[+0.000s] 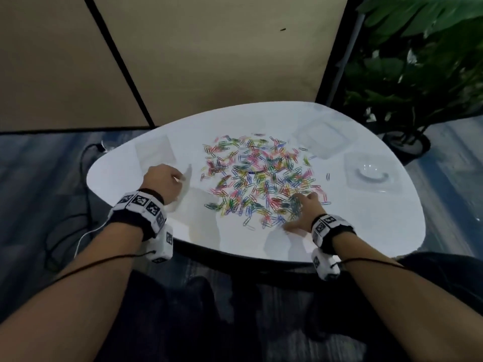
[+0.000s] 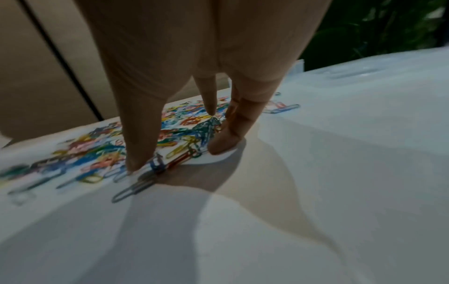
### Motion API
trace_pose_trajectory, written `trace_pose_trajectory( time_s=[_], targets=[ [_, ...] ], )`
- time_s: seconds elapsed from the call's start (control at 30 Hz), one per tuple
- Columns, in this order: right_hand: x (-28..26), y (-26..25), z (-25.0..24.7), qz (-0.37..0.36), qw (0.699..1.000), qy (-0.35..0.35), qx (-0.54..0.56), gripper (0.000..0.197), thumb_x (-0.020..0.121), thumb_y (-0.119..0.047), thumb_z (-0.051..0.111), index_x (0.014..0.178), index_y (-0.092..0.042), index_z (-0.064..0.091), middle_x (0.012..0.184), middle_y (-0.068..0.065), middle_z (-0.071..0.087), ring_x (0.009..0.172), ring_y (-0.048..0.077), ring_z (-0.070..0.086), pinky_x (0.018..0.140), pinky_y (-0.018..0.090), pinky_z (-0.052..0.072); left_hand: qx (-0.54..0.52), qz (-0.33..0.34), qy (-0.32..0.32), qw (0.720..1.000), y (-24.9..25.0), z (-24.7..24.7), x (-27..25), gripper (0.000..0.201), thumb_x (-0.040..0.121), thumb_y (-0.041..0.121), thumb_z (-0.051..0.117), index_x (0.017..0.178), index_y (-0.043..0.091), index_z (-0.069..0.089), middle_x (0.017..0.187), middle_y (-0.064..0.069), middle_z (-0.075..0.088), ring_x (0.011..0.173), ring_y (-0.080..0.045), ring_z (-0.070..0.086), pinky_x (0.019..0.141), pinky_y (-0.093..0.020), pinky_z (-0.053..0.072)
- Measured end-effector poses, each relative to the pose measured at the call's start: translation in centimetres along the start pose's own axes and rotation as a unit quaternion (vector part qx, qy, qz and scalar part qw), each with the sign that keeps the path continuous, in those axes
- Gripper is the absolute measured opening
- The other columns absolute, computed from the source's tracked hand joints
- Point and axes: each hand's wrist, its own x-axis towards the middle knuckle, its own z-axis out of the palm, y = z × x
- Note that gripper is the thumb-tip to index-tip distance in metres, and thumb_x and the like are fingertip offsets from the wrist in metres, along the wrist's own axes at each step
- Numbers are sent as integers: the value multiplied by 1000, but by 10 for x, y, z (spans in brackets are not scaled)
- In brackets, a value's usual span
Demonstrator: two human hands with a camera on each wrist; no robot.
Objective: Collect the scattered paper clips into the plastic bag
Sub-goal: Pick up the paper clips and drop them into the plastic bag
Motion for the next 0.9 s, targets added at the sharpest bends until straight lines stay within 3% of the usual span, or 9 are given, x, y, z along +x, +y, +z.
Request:
trace_pose_trajectory(
  time_s=[0.07, 0.17, 0.27, 0.37, 0.47, 0.53, 0.63, 0.77, 0.9],
  targets=[
    [3, -9, 1, -17, 1000, 11, -18, 96, 67, -52, 81, 147, -22, 35, 144, 15, 27, 126, 36, 46, 104, 42, 45, -7, 9, 2, 1000, 13, -2, 0, 16, 89, 7, 60, 90, 15, 74, 71, -9, 74, 63, -29, 75, 76, -40, 64],
    [10, -17, 6, -37, 997, 50, -46, 54, 85, -30, 68, 135, -16, 54, 135, 15, 41, 113, 34, 56, 97, 36, 49, -16, 25, 25, 999, 18, 12, 3, 18, 89, 8, 59, 94, 14, 75, 85, -13, 76, 65, -29, 75, 76, -40, 64],
    [19, -27, 1, -58, 991, 94, -76, 22, 87, -5, 56, 103, -4, 71, 102, 17, 61, 90, 32, 62, 80, 32, 52, 9, 48, -14, 999, 22, 25, 8, 18, 88, 11, 63, 97, 11, 78, 90, -15, 77, 78, -33, 74, 84, -41, 62],
    [26, -31, -15, -6, 989, 74, -125, 22, 88, -8, 53, 82, 0, 72, 74, 14, 62, 69, 27, 59, 65, 27, 52, -11, 75, -52, 996, 41, 33, 16, 14, 88, 9, 66, 95, 9, 78, 91, -13, 75, 76, -35, 75, 79, -43, 63],
    [40, -25, -41, 48, 996, 58, -57, 24, 85, -24, 67, 76, -4, 77, 77, 11, 75, 69, 20, 69, 65, 24, 57, -3, 88, -109, 990, 61, 47, 18, 12, 89, 7, 67, 98, 6, 75, 89, -9, 69, 61, -30, 75, 69, -40, 65],
    [43, -30, -65, 56, 995, 55, 60, 17, 81, -25, 75, 78, -9, 79, 76, 7, 77, 70, 16, 73, 70, 24, 59, -12, 92, -135, 986, 72, 57, 20, 16, 90, 7, 67, 103, 2, 74, 82, -11, 75, 61, -28, 75, 69, -38, 65],
    [30, -55, -99, 24, 954, 63, 294, 10, 78, -18, 80, 79, -8, 77, 74, 9, 76, 69, 21, 75, 72, 28, 61, -32, 95, -173, 980, 94, 71, 21, 18, 92, 5, 65, 107, -1, 71, 79, -17, 77, 59, -24, 75, 67, -34, 64],
    [2, -92, -114, -53, 857, 0, 513, 15, 79, -5, 77, 89, 5, 73, 72, 12, 71, 66, 22, 70, 75, 31, 61, -65, 98, -180, 977, 116, 89, 18, 21, 92, 1, 62, 112, -2, 69, 91, -17, 76, 61, -22, 76, 70, -39, 65],
    [-1, -110, -105, -72, 868, -30, 491, 17, 82, -4, 74, 92, 8, 71, 75, 19, 70, 68, 24, 69, 77, 35, 61, -96, 90, -156, 979, 121, 93, 20, 21, 94, 1, 59, 112, -2, 68, 79, -17, 77, 65, -22, 77, 75, -36, 64]
  ],
)
